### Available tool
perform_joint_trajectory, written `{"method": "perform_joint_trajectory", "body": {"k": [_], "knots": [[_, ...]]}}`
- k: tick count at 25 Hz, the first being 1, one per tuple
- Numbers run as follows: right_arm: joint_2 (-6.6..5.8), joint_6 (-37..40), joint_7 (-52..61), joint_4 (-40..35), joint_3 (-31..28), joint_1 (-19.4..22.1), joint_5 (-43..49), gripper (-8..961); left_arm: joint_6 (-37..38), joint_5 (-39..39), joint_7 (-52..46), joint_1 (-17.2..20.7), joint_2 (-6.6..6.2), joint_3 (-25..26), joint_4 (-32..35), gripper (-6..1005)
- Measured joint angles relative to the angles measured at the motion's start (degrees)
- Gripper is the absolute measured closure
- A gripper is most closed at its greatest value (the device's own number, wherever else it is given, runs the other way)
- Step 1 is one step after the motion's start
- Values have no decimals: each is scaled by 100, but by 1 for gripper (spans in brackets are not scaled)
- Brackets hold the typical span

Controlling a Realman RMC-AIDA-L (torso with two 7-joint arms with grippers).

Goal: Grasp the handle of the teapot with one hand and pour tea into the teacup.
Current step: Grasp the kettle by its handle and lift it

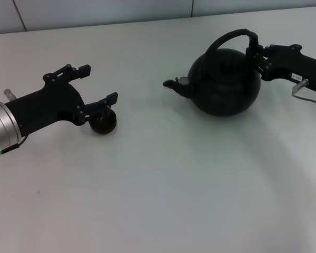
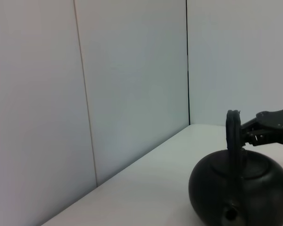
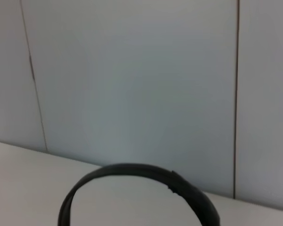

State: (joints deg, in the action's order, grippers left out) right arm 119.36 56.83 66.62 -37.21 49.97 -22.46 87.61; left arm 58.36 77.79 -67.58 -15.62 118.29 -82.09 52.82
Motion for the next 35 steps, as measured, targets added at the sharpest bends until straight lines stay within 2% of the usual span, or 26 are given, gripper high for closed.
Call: {"method": "perform_joint_trajectory", "body": {"k": [35], "knots": [[9, 352, -7, -281, -6, -83, -24, 828, 22, -27, 0, 42, 18, 0, 0, 129]]}}
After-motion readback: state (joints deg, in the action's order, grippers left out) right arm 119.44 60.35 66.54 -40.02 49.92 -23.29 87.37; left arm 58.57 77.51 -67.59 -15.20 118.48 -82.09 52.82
